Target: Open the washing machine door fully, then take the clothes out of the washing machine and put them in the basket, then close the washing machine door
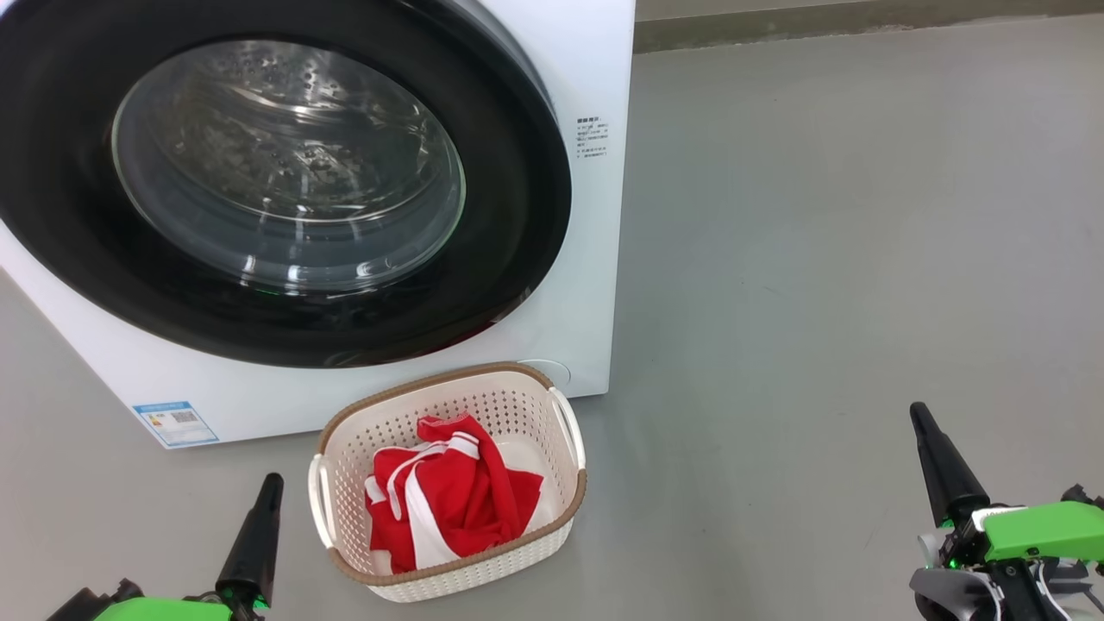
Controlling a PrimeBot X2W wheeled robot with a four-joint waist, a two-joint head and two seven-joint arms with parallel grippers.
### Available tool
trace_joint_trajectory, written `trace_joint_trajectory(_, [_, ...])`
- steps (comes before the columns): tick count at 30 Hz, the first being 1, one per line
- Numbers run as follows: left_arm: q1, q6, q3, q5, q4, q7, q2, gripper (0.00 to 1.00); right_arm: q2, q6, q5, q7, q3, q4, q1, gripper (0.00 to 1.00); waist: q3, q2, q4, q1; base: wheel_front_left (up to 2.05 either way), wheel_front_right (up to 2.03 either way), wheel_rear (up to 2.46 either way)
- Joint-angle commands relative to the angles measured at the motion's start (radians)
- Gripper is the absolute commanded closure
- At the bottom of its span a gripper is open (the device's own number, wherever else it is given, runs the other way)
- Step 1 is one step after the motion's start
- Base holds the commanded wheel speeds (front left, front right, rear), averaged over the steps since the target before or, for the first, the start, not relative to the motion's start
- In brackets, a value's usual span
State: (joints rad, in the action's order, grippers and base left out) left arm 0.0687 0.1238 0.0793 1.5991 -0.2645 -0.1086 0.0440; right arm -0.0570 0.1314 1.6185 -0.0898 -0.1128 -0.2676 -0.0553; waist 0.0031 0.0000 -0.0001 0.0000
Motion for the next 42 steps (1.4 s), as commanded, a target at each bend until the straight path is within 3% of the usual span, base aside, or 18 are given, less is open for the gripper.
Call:
trace_joint_trajectory(1, [0.039,0.007,0.035,0.009,0.019,-0.005,0.006,1.0,-0.008,-0.001,0.007,-0.007,0.019,0.024,-0.051,1.0,0.0,0.0,0.0,0.0,0.0,0.0,0.0])
trace_joint_trajectory(42, [0.039,0.007,0.035,0.009,0.02,-0.005,0.006,1.0,-0.002,-0.001,-0.001,-0.014,0.01,0.023,-0.052,1.0,0.0,0.0,0.0,0.0,0.0,0.0,0.0])
